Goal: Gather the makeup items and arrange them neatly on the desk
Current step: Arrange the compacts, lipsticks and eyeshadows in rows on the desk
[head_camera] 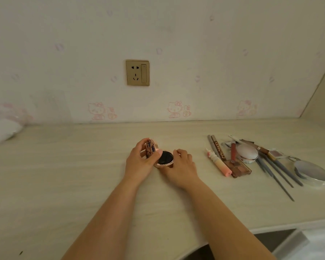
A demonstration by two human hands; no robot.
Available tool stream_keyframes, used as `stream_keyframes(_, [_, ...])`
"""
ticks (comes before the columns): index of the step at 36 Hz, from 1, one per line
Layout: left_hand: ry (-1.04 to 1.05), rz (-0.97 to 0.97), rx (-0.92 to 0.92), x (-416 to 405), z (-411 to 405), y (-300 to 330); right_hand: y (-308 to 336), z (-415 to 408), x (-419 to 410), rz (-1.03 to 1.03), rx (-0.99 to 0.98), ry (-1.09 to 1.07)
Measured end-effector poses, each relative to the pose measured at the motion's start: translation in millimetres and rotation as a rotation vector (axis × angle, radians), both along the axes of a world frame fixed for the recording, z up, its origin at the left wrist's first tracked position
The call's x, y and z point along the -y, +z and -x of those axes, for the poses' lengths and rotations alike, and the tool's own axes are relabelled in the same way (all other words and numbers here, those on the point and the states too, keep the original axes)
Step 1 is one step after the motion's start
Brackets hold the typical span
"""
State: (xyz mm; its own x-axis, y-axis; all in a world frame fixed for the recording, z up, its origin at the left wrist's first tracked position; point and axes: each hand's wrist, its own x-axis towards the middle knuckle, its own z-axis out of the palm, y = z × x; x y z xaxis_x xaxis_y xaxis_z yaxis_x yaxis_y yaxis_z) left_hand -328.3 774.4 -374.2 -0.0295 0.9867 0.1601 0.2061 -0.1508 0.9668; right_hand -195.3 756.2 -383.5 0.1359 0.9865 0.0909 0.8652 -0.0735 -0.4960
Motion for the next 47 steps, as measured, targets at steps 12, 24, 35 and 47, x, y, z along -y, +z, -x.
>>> stream_keyframes(12, [-0.164,0.085,0.261,-11,17,-1,-3,-8,-12,-0.094,0.218,-0.004])
stream_keyframes(24, [-0.077,0.010,-0.135,-35,11,-3,3,-7,-45,-0.048,0.230,-0.011])
stream_keyframes(35, [-0.037,-0.018,-0.323,-98,18,-2,1,5,-113,-0.009,0.223,-0.051])
stream_keyframes(47, [0.040,-0.035,-0.306,-163,22,-5,0,13,-180,-0.039,0.201,-0.045])
